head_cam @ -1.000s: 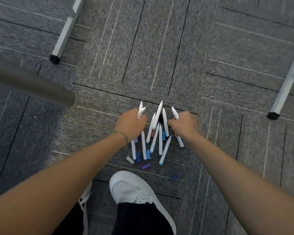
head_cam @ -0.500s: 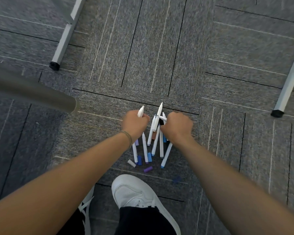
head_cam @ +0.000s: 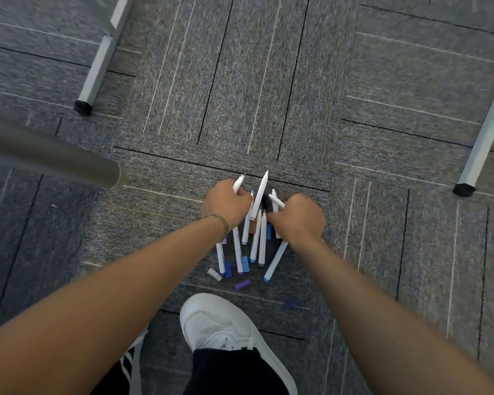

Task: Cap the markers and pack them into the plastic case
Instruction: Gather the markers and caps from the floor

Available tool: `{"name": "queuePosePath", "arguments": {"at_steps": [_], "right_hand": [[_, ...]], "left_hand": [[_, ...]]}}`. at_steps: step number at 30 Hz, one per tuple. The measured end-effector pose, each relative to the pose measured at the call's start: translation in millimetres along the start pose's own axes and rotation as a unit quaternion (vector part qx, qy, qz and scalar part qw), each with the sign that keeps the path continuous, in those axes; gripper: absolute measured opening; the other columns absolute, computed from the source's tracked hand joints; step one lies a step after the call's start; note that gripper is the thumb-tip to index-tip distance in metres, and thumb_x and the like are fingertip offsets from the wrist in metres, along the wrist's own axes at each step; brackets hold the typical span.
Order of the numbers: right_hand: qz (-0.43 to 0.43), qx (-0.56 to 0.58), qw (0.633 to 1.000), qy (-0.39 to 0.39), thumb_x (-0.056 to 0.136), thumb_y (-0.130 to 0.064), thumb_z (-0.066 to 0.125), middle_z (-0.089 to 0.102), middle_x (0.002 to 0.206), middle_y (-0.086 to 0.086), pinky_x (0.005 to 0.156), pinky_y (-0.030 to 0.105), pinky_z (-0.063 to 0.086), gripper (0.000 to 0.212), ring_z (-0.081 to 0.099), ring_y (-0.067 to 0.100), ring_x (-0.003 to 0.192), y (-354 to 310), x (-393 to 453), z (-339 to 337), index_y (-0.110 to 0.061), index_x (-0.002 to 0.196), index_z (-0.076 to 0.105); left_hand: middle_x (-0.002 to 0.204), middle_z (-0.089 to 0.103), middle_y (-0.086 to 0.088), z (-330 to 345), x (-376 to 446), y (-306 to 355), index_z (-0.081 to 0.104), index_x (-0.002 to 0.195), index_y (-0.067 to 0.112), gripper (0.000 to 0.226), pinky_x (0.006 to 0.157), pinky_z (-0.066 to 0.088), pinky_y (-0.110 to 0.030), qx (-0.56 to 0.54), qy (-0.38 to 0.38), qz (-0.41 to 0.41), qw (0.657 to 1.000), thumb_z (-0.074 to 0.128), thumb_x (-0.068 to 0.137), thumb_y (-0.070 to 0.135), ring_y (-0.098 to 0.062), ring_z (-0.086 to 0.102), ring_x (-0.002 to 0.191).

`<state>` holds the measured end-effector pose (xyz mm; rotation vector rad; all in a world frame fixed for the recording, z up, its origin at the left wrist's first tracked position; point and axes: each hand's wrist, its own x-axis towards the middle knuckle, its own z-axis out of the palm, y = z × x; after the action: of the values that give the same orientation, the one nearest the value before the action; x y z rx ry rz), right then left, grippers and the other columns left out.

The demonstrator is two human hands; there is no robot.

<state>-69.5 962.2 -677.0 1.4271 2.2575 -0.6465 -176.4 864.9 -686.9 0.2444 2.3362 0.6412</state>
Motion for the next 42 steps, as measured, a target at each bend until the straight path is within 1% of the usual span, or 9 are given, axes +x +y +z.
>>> {"name": "queuePosePath", "arguments": {"at_steps": [6, 11, 14, 18, 24, 29, 33, 37, 42], "right_hand": [[0.056, 0.305, 0.948, -0.066, 0.086, -0.021, 0.067, 0.049, 0.061, 0.003, 0.054, 0.033, 0.042, 0.026, 0.047, 0.021, 0.057, 34, -3, -30, -0.01, 0.065, 0.058], [0.087, 0.358, 0.924, -0.097, 0.103, -0.027, 0.053, 0.044, 0.066, 0.002, 0.056, 0.032, 0.048, 0.028, 0.046, 0.016, 0.054, 55, -8, -41, -0.009, 0.081, 0.056], [0.075, 0.331, 0.934, -0.11, 0.105, -0.037, 0.053, 0.053, 0.065, 0.007, 0.067, 0.041, 0.06, 0.042, 0.061, 0.013, 0.046, 64, -12, -42, -0.005, 0.079, 0.055], [0.096, 0.367, 0.915, -0.141, 0.106, -0.021, 0.054, 0.064, 0.069, 0.01, 0.069, 0.044, 0.064, 0.028, 0.065, 0.022, 0.057, 64, -8, -38, -0.001, 0.089, 0.064], [0.052, 0.202, 0.975, -0.073, 0.092, -0.026, 0.073, 0.058, 0.063, 0.004, 0.055, 0.034, 0.047, 0.024, 0.052, 0.021, 0.054, 61, 2, -21, -0.009, 0.076, 0.066], [0.01, 0.087, 0.995, -0.054, 0.087, -0.043, 0.078, 0.06, 0.06, -0.002, 0.046, 0.022, 0.035, 0.033, 0.052, 0.011, 0.049, 49, -1, -15, -0.015, 0.072, 0.066], [-0.034, 0.002, 0.999, -0.018, 0.088, -0.044, 0.076, 0.056, 0.058, -0.004, 0.046, 0.024, 0.035, 0.039, 0.05, 0.01, 0.049, 40, -3, -11, -0.015, 0.069, 0.059], [-0.054, 0.006, 0.998, -0.013, 0.094, -0.031, 0.071, 0.054, 0.058, -0.004, 0.046, 0.023, 0.036, 0.032, 0.05, 0.011, 0.049, 36, -3, -14, -0.018, 0.068, 0.057], [-0.041, 0.147, 0.988, -0.001, 0.091, -0.021, 0.064, 0.048, 0.058, -0.003, 0.044, 0.022, 0.03, 0.026, 0.038, 0.013, 0.046, 40, -8, -25, -0.017, 0.068, 0.053]], "left_hand": [[0.068, 0.064, 0.003, 6, 7, 8, 0.058, 0.082, 0.023, 0.023, 0.059, 0.057, -0.031, 0.115, -0.003, 0.062, 0.991, 0.064, 0.088, 0.045, -0.017, 0.063, 0.064], [0.071, 0.062, 0.005, 13, 18, 22, 0.056, 0.084, 0.023, 0.042, 0.061, 0.054, -0.03, 0.182, 0.018, 0.072, 0.98, 0.065, 0.083, 0.064, -0.015, 0.062, 0.066], [0.068, 0.063, 0.003, 18, 21, 27, 0.06, 0.081, 0.021, 0.037, 0.055, 0.049, -0.027, 0.185, 0.012, 0.07, 0.98, 0.069, 0.085, 0.057, -0.015, 0.061, 0.062], [0.066, 0.062, 0.002, 19, 20, 32, 0.064, 0.079, 0.018, 0.029, 0.058, 0.056, -0.03, 0.198, 0.015, 0.101, 0.975, 0.063, 0.09, 0.045, -0.018, 0.063, 0.061], [0.063, 0.048, 0.003, 3, -4, 30, 0.05, 0.073, 0.018, 0.028, 0.048, 0.036, -0.027, -0.027, -0.034, 0.132, 0.99, 0.048, 0.098, 0.031, -0.013, 0.039, 0.051], [0.07, 0.055, -0.008, -20, -34, 14, 0.052, 0.091, 0.007, 0.015, 0.042, 0.045, -0.026, -0.31, -0.159, -0.042, 0.937, 0.056, 0.098, 0.02, -0.023, 0.056, 0.055], [0.059, 0.057, -0.002, -26, -41, -6, 0.055, 0.096, 0.003, 0.015, 0.047, 0.051, -0.027, -0.386, -0.183, -0.134, 0.894, 0.065, 0.092, 0.013, -0.018, 0.058, 0.05], [0.066, 0.048, -0.001, -21, -34, -19, 0.053, 0.107, 0.005, 0.042, 0.043, 0.041, -0.023, -0.279, -0.112, -0.184, 0.936, 0.077, 0.084, 0.029, -0.011, 0.041, 0.048], [0.068, 0.057, -0.002, -6, -28, -22, 0.06, 0.081, 0.011, 0.018, 0.055, 0.057, -0.035, -0.066, -0.063, -0.063, 0.994, 0.073, 0.086, 0.023, -0.016, 0.05, 0.054]]}}
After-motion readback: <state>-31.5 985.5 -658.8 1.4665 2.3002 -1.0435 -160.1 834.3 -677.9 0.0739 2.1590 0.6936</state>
